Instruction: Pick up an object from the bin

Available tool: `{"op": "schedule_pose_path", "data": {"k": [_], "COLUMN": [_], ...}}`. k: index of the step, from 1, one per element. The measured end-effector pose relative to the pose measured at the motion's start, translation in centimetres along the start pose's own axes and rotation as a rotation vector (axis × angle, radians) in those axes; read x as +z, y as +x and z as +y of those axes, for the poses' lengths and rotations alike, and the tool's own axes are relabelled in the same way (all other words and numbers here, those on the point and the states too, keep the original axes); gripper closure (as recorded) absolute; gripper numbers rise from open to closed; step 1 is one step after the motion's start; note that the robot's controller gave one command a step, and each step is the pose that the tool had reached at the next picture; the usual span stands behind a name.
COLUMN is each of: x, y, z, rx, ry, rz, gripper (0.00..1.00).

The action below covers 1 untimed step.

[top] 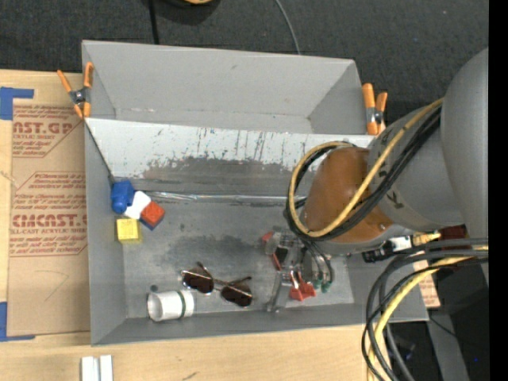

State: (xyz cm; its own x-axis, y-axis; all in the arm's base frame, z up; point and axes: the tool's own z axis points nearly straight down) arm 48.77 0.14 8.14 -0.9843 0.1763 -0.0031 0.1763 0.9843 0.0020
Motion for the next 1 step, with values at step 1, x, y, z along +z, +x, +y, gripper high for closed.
{"op": "schedule_pose_path", "data": {"k": [1], "x": [0.0], "y": [0.0], "z": [0.0], "rx": [0.0], "ry": [0.0], "rz": [0.0], "gripper": [0.0]}}
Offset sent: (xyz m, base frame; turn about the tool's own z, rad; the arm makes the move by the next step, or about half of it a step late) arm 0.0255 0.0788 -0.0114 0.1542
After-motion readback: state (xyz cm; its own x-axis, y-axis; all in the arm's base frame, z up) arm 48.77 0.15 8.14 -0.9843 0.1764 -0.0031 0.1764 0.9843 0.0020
